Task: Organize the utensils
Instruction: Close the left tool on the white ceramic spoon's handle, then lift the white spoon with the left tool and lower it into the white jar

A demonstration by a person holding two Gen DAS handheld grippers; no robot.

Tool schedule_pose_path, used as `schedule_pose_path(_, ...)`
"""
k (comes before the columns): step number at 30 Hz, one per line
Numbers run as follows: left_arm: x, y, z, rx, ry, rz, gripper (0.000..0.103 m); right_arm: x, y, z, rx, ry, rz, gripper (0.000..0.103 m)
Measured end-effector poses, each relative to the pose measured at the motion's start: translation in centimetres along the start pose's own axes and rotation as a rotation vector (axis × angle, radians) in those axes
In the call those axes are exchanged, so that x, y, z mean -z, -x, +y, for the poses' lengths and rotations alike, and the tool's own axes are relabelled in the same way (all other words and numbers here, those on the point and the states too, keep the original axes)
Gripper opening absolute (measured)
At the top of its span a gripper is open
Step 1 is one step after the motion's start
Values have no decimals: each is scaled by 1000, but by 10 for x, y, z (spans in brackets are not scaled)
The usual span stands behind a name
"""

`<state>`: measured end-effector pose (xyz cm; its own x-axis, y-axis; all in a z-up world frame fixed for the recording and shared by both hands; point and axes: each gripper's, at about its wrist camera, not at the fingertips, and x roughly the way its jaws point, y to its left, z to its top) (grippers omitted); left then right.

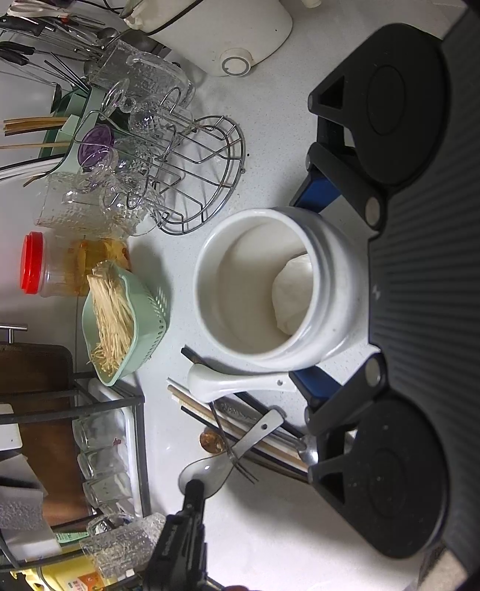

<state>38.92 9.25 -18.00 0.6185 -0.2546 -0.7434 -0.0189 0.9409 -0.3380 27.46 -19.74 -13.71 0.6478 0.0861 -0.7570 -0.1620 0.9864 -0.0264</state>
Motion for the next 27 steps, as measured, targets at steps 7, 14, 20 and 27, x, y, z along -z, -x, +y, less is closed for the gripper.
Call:
schedule_pose_path(7,-2,23,-18,-41,-118,-48,5,7,6,10,0,2,-12,90)
schedule_pose_path(14,-1,43,-19,-63,-135,-85,5,9,8,15,3,3,-18,90)
schedule_pose_path(20,-4,60,-20,-64,-135,-112,5,11,8,18,3,6,-20,90)
schedule_pose_path(27,-12,83,-28,-50,-153,-131,5,8,8,29,-25,42,6,90)
